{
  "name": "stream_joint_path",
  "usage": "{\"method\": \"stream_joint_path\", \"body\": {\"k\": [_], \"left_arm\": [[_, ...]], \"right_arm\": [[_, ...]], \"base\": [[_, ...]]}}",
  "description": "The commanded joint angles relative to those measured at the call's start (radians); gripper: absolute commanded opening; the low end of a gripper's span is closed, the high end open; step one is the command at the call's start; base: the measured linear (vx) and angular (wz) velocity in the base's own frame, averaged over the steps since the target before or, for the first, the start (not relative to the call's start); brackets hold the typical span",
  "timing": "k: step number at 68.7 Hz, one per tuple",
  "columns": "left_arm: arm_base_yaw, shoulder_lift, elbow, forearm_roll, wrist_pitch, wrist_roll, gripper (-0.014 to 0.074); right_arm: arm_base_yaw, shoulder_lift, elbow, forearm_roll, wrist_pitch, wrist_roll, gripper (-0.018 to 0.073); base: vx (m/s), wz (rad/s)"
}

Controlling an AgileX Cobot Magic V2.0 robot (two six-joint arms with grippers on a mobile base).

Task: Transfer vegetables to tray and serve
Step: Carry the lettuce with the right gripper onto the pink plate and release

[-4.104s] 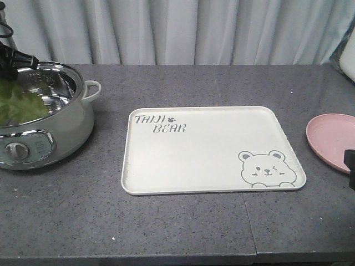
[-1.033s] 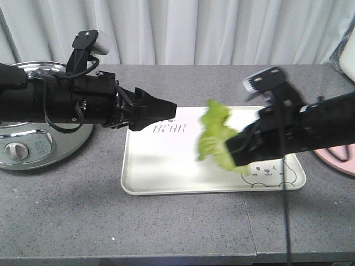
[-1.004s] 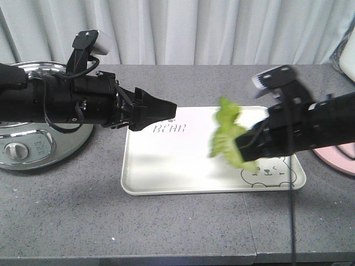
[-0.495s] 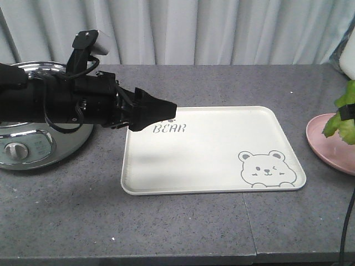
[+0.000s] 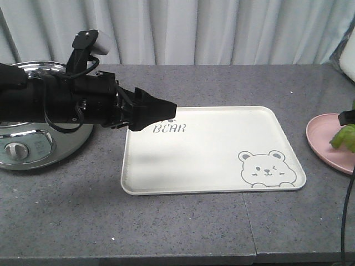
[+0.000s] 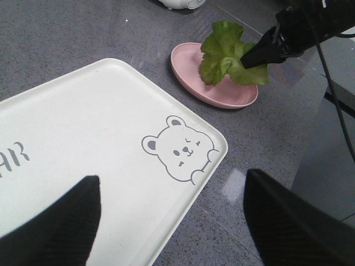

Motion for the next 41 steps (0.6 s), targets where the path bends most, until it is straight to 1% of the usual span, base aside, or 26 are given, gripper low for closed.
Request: {"method": "stream_joint_path", "body": {"k": [1, 5, 10, 14, 22, 30, 35, 41], "left_arm": [[-0.004, -0.033, -0.029, -0.054, -0.005, 0.002, 0.0524], [-0.004, -0.033, -0.029, -0.054, -0.005, 0.002, 0.0524], [-0.004, -0.033, -0.029, -0.054, -0.005, 0.002, 0.0524], [-0.004, -0.033, -0.029, -0.054, -0.005, 0.002, 0.0524], [-0.004, -0.033, -0.029, -0.054, -0.005, 0.002, 0.0524], [-0.004, -0.033, -0.029, -0.054, -0.004, 0.002, 0.0524], [-0.004, -0.033, -0.029, -0.054, -0.004, 0.002, 0.0524], [-0.004, -0.033, -0.029, -0.054, -0.004, 0.002, 0.0524]], "right_arm": [[-0.007, -0.015, -0.033, -0.056, -0.04, 0.04, 0.001], [-0.007, -0.001, -0.033, -0.09, -0.043, 0.07, 0.002], [-0.007, 0.01, -0.033, -0.09, -0.05, 0.088, 0.0043], [-0.007, 0.014, -0.032, -0.09, -0.059, 0.091, 0.0079], [-0.007, 0.015, -0.032, -0.09, -0.065, 0.094, 0.0204], [-0.007, 0.015, -0.032, -0.097, -0.079, 0.094, 0.0349], [-0.007, 0.015, -0.032, -0.109, -0.088, 0.094, 0.0408], [-0.007, 0.015, -0.032, -0.131, -0.095, 0.103, 0.0445]], "base": [[0.0, 0.0], [0.0, 0.0], [0.0, 0.0], [0.0, 0.0], [0.0, 0.0], [0.0, 0.0], [0.0, 0.0], [0.0, 0.0]]}}
